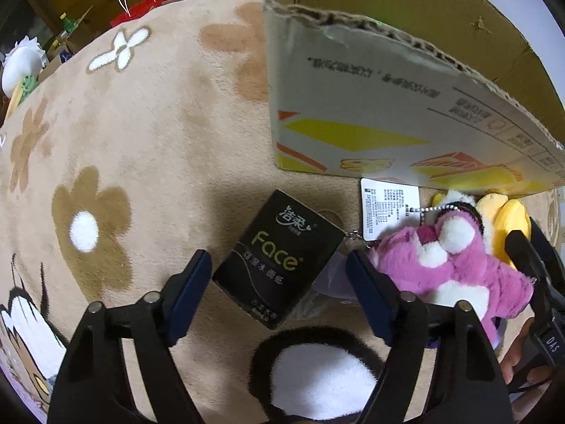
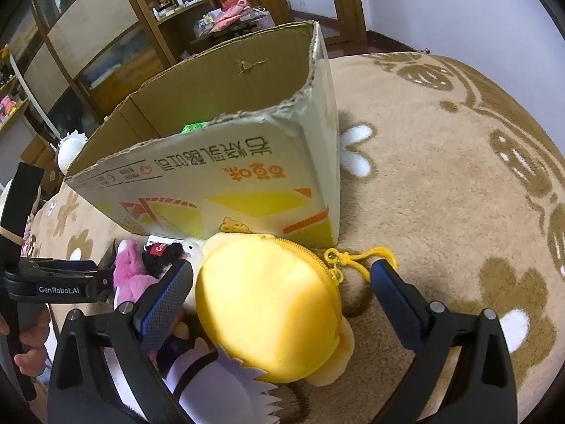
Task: Organize soft objects
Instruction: 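Grasp the black Face tissue pack with the left tool while the right tool grasps the yellow purse plush, then lift both held items and move them toward the box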
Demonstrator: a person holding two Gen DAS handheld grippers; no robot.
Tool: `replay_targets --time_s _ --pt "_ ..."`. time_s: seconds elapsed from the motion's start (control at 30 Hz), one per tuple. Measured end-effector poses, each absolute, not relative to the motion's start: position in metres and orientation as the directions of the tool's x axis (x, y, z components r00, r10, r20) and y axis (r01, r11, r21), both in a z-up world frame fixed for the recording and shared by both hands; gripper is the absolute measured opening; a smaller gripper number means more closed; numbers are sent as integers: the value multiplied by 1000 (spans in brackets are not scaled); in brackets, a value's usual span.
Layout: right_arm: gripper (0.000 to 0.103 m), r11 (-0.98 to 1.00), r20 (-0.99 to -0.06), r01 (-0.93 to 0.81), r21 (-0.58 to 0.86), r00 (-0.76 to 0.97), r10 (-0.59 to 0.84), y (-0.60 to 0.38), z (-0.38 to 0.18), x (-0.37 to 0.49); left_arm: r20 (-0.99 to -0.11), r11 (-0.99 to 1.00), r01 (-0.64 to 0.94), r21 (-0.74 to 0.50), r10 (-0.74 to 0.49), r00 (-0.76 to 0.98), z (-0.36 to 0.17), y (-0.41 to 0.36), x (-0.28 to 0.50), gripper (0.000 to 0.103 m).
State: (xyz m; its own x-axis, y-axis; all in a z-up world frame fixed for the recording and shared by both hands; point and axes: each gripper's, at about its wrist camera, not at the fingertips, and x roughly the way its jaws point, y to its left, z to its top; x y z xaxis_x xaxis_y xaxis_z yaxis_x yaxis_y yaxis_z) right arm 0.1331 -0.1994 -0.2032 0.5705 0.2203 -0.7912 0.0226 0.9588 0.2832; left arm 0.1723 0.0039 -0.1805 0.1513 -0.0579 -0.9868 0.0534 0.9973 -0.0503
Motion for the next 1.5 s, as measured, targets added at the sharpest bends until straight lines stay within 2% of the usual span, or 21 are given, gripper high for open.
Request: replay_targets --time_s 0.03,0.1,0.27,0.33,0.4,0.6,0.9,1.2,1.5 --pt "103 958 -791 19 285 569 224 -198 -203 133 -986 997 54 -52 -59 153 -181 4 173 72" --pt "103 956 -793 10 293 562 237 -195 -203 132 -986 997 57 -52 -60 155 -181 6 173 62" --pt "103 952 -803 -5 305 536 260 -191 -207 133 -986 997 58 -45 -54 160 -180 9 170 61" --pt "97 954 -811 1 301 526 256 -192 -208 134 -985 997 65 -29 -39 170 -179 7 168 60" --pt "84 949 -816 0 315 511 270 -194 -210 134 -983 997 75 -17 -31 181 -176 3 165 60" --pt "80 955 -823 -11 295 506 260 -192 -209 132 -975 995 98 9 -13 222 -163 -9 155 60" --pt "78 964 -813 -21 266 532 236 -189 -195 124 -952 996 89 14 -14 305 -133 -5 138 60" --pt "78 958 -759 -3 286 609 229 -201 -164 106 -908 998 67 -1 -29 417 -103 6 121 60" --pt "78 946 -637 -7 324 737 224 -216 -115 87 -751 997 70 -19 -61 657 -47 8 99 60"
